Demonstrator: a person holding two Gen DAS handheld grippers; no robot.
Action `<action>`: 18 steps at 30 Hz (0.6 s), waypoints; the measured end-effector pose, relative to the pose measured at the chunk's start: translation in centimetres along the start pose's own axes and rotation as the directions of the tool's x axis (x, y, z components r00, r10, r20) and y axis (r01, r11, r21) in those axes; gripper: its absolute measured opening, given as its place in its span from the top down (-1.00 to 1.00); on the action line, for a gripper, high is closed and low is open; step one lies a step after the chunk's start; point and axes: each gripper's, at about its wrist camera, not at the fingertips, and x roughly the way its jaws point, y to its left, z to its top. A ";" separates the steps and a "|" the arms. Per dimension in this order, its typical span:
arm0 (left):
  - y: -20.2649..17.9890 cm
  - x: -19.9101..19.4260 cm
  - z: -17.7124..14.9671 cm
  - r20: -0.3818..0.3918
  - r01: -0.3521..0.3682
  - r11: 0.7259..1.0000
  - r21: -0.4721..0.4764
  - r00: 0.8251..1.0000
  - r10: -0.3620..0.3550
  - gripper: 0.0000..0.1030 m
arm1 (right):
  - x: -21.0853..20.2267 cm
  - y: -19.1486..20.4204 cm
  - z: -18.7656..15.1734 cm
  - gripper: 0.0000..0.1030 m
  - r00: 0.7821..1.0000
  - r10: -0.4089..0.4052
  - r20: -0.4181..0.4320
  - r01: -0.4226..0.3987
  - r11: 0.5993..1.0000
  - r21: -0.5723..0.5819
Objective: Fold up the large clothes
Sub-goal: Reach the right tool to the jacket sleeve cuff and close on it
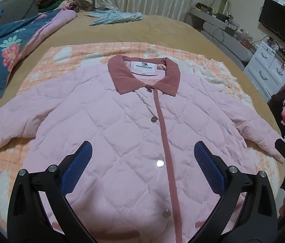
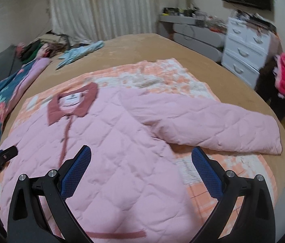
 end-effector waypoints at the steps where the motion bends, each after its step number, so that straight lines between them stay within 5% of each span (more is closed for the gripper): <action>1: -0.1 0.4 0.1 -0.006 0.001 1.000 0.001 1.000 -0.001 -0.83 | 0.2 -0.6 0.0 -0.92 1.000 -0.009 -0.002 0.009 1.000 0.013; 18: -2.8 6.3 1.5 -0.073 0.007 1.000 0.028 0.997 -0.004 -0.83 | 6.1 -14.6 -0.9 -0.92 0.983 -0.161 -0.093 0.182 0.935 0.306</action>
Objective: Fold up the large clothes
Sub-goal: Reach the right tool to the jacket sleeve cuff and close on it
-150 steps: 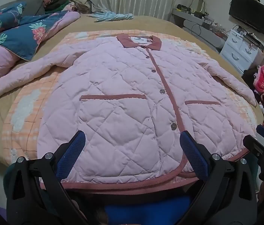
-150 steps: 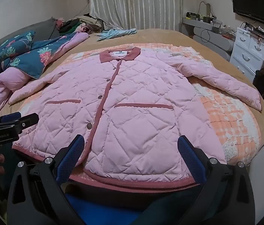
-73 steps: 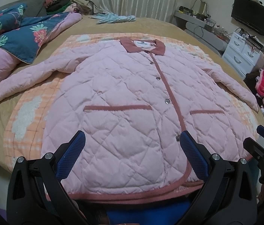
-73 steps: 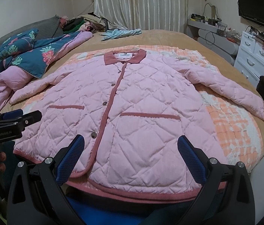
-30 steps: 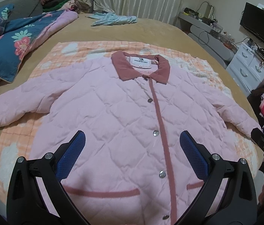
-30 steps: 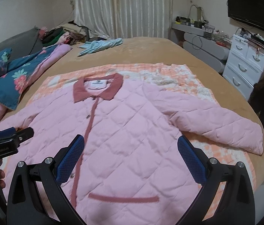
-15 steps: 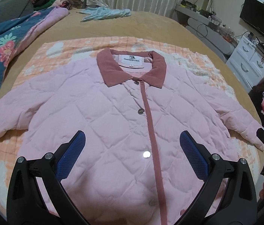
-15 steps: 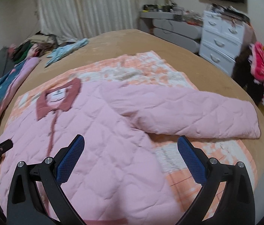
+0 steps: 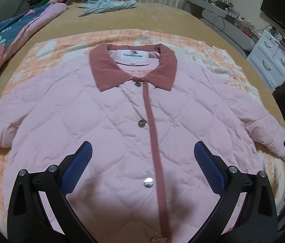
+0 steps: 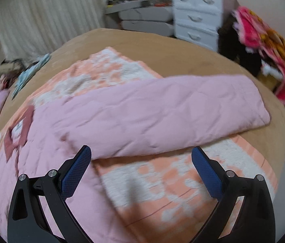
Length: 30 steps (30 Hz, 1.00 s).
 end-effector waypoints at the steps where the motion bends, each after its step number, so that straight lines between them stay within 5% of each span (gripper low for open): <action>1: -0.2 0.2 0.1 0.000 -0.005 1.000 0.001 1.000 0.005 -0.84 | 0.4 -0.9 0.2 -0.92 1.000 -0.014 0.001 0.014 1.000 0.022; 11: -1.3 2.6 1.1 -0.014 -0.036 0.999 0.017 0.999 0.037 -0.83 | 3.9 -8.4 0.9 -0.92 0.997 -0.067 -0.038 0.074 0.976 0.207; 25: -1.0 4.2 1.6 -0.024 -0.088 0.996 0.015 0.996 0.089 -0.83 | 8.3 -16.1 2.6 -0.88 1.000 0.010 -0.020 0.000 0.889 0.459; 28: -0.7 4.1 1.7 -0.024 -0.076 0.997 0.003 0.997 0.076 -0.83 | 8.7 -17.7 2.8 -0.23 1.000 0.018 0.007 -0.019 0.862 0.507; 30: -0.6 3.9 1.7 -0.019 -0.067 0.998 0.004 0.998 0.067 -0.83 | 8.6 -18.3 3.0 0.03 0.999 0.042 0.028 -0.050 0.857 0.513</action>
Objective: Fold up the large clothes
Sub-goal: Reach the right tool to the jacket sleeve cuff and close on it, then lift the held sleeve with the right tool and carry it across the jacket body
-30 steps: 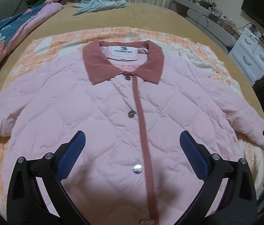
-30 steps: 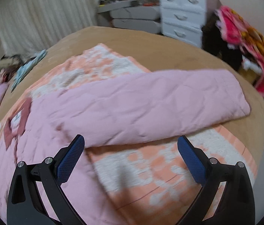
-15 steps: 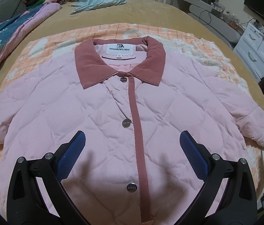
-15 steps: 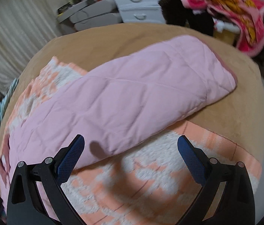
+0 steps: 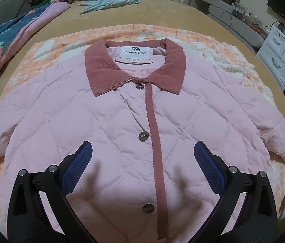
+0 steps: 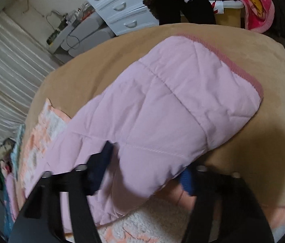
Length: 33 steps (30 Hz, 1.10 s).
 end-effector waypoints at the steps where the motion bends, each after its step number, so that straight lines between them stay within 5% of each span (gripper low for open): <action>1: 0.0 -0.2 0.0 0.006 0.000 1.000 0.006 1.000 0.000 -0.84 | -0.3 0.4 0.1 0.19 1.000 0.011 0.007 -0.011 1.000 -0.026; 4: 0.1 -0.6 0.1 0.012 0.004 1.000 0.014 1.000 -0.004 -0.83 | -1.8 2.4 0.3 0.53 0.998 0.042 0.052 -0.035 0.991 -0.128; 7: 0.2 -1.5 0.4 0.019 0.025 1.000 0.015 0.999 -0.025 -0.83 | -4.0 4.8 0.8 0.61 0.991 0.094 0.090 -0.073 0.976 -0.207; 18: 1.4 -5.1 1.4 0.059 0.058 0.998 -0.005 0.997 -0.058 -0.83 | -12.2 15.3 -0.3 0.64 0.952 0.253 0.170 -0.127 0.837 -0.532; 33: 5.2 -9.7 2.1 0.130 0.084 0.996 -0.028 0.988 -0.080 -0.83 | -18.5 27.1 -6.7 0.65 0.915 0.378 0.144 -0.132 0.616 -0.777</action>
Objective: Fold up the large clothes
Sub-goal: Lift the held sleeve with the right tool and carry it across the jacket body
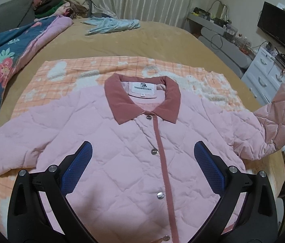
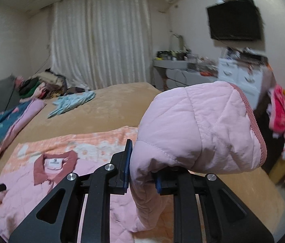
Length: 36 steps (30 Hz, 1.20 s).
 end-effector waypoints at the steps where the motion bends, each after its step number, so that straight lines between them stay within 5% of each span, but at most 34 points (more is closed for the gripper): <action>1: 0.4 -0.2 0.0 0.003 0.001 1.000 -0.004 1.000 -0.001 -0.83 | 0.0 1.0 0.2 0.65 1.000 0.013 0.000 -0.013 1.000 -0.020; 21: 8.9 -2.4 -0.5 0.013 0.027 0.989 -0.148 1.000 -0.025 -0.83 | 0.5 16.0 0.1 0.66 0.979 0.201 -0.027 -0.202 0.957 -0.206; 36: 12.8 -1.7 -1.7 0.005 0.066 0.968 -0.242 0.998 -0.067 -0.83 | 4.4 25.7 -7.7 0.65 0.910 0.362 -0.204 -0.403 0.888 -0.222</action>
